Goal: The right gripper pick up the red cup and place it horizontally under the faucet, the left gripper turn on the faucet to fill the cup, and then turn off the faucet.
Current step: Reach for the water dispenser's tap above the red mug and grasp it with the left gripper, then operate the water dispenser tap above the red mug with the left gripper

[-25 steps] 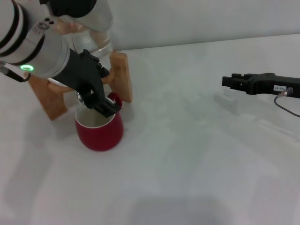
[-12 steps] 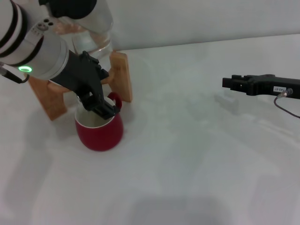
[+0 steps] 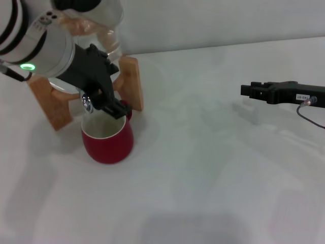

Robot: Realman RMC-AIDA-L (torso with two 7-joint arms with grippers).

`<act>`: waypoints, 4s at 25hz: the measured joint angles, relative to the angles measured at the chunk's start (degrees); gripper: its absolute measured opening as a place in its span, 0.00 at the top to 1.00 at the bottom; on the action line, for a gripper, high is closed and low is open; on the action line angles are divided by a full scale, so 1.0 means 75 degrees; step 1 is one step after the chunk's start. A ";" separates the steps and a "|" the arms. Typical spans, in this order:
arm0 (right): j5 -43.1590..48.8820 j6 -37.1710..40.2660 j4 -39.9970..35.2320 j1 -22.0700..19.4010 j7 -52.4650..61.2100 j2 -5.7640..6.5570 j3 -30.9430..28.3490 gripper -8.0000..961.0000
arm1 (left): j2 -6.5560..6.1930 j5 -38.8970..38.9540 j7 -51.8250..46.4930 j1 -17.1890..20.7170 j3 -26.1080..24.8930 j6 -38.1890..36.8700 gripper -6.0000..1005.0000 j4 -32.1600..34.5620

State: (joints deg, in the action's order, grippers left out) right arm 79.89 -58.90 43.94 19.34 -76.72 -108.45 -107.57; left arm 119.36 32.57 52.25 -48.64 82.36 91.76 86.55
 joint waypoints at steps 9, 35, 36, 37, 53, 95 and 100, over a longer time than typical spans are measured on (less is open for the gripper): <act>0.0001 0.0001 -0.0007 -0.0011 -0.0007 0.0023 -0.0086 0.58 | 0.0015 0.0107 -0.0157 0.0294 0.0296 0.0120 0.13 0.0726; 0.0001 -0.0129 -0.0008 -0.0008 0.0000 0.0081 -0.0259 0.58 | 0.0002 0.0217 -0.0390 0.1950 0.1388 0.0378 0.13 0.2134; 0.0000 -0.0132 -0.0008 -0.0012 0.0000 0.0082 -0.0269 0.58 | -0.0001 0.0189 -0.0390 0.1975 0.1392 0.0451 0.13 0.2176; 0.0001 -0.0135 -0.0009 -0.0020 0.0000 0.0082 -0.0275 0.58 | -0.0001 0.0149 -0.0395 0.1986 0.1394 0.0512 0.13 0.2205; 0.0001 -0.0174 -0.0024 -0.0006 0.0000 0.0070 -0.0282 0.58 | 0.0008 -0.0890 -0.0423 0.1940 0.1581 0.0434 0.13 0.2390; -0.0004 -0.0141 -0.0094 0.0011 0.0000 0.0093 -0.0305 0.58 | 0.0019 -0.1250 -0.0444 0.1809 0.1675 0.0187 0.13 0.2295; -0.0003 -0.0145 -0.0093 0.0011 0.0000 0.0093 -0.0305 0.58 | 0.0011 -0.1276 -0.0506 0.1809 0.1675 0.0186 0.13 0.2291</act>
State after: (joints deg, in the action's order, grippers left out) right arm 79.87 -59.99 43.24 19.42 -76.72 -107.75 -109.86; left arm 119.44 23.00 48.45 -35.07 94.92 93.16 103.73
